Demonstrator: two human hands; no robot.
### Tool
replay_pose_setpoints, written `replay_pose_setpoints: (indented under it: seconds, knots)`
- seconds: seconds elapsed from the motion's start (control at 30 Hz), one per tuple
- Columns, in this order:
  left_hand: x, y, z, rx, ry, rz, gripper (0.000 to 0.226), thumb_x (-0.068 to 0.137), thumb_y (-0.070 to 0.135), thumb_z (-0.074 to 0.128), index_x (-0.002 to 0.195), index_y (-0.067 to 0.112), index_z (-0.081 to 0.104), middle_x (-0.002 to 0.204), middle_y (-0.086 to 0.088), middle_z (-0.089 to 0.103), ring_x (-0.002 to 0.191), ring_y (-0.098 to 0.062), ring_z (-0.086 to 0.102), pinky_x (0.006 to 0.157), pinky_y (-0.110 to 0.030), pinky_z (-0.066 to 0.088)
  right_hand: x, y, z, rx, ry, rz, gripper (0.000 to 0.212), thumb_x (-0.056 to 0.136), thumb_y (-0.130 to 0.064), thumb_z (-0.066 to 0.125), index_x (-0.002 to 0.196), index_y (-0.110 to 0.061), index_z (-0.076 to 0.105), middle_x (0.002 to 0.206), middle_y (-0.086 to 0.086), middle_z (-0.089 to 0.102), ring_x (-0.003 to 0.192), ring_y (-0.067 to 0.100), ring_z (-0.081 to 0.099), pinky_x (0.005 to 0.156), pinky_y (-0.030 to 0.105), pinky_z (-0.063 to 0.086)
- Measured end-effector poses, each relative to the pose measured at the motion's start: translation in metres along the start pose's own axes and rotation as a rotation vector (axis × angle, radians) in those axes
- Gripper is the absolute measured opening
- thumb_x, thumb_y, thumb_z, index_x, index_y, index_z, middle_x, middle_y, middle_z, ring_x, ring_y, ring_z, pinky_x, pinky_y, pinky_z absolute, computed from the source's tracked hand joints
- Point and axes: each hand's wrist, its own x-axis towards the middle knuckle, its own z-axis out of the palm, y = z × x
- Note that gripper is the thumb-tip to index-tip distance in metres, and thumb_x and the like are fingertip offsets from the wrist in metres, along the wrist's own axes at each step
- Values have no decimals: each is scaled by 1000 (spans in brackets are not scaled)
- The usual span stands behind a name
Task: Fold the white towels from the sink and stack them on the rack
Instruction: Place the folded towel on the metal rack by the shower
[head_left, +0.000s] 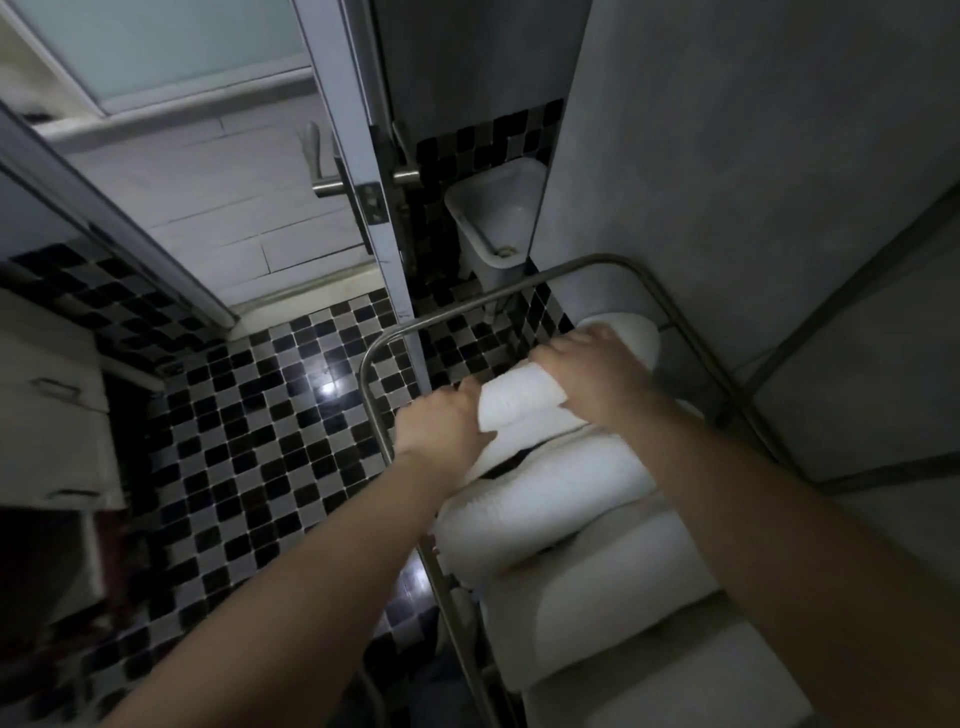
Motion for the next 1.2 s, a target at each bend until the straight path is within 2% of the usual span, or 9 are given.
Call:
replay_pose_setpoints:
  seconds: [0.27, 0.43, 0.53, 0.6, 0.77, 0.87, 0.93, 1.0, 1.2]
  knots:
    - [7, -13, 6, 57, 4, 67, 46, 88, 61, 58, 115, 24, 51, 82, 3, 56, 66, -17, 51, 51, -29, 39, 8, 46, 14, 67, 27, -1, 43, 68, -8, 70, 110, -14, 64, 94, 8, 64, 88, 32, 62, 75, 37, 48]
    - [0, -15, 8, 134, -38, -5, 57, 84, 60, 66, 120, 21, 46, 74, 4, 43, 63, -20, 54, 70, -40, 51, -10, 71, 16, 345, 74, 221, 56, 73, -23, 83, 124, -8, 65, 116, 17, 67, 105, 36, 62, 90, 47, 50]
    - [2, -18, 3, 156, -74, -9, 59, 85, 65, 62, 119, 19, 48, 64, 7, 33, 50, -12, 38, 43, -25, 31, -7, 71, 16, 505, -10, 286, 49, 87, -9, 71, 133, 4, 58, 127, 27, 61, 116, 40, 58, 99, 48, 44]
    - [3, -21, 3, 133, -108, 19, 61, 85, 70, 57, 120, 21, 48, 67, 7, 37, 53, -12, 42, 41, -24, 27, -6, 69, 16, 490, -20, 266, 47, 87, -13, 71, 132, -4, 61, 126, 21, 63, 114, 37, 59, 97, 43, 45]
    - [15, -29, -8, -255, -277, -82, 105, 72, 98, 15, 138, 22, 46, 101, -6, 68, 91, -24, 67, 78, -39, 56, 4, 80, 1, 593, -209, 324, 56, 92, -1, 48, 143, -23, 53, 148, 8, 48, 133, 31, 45, 111, 38, 35]
    - [44, -31, -16, -415, -463, -226, 81, 89, 81, 25, 156, 37, 16, 159, -23, 24, 138, -46, 39, 108, -54, 35, 28, 84, -15, 770, -180, 351, 38, 102, -4, 42, 136, -10, 59, 146, 11, 53, 135, 29, 46, 105, 28, 34]
    - [66, -34, -15, -478, -567, -348, 65, 98, 62, 36, 156, 36, 23, 161, -22, 20, 139, -48, 36, 114, -53, 33, 50, 81, -18, 780, -131, 489, 32, 103, -17, 46, 125, -4, 65, 128, 15, 62, 125, 33, 54, 99, 35, 41]
    - [79, -40, -8, -635, -611, -496, 53, 101, 52, 39, 145, 24, 49, 148, -16, 49, 129, -36, 53, 112, -49, 40, 61, 74, -13, 669, -247, 591, 31, 102, -26, 45, 110, -5, 67, 108, 14, 63, 110, 34, 59, 84, 35, 44]
    - [112, -49, 12, -810, -622, -675, 45, 101, 31, 51, 138, 6, 56, 139, -18, 57, 128, -34, 54, 111, -42, 41, 97, 77, -2, 592, -450, 669, 60, 102, -49, 45, 148, -11, 44, 154, 12, 41, 139, 30, 40, 110, 38, 32]
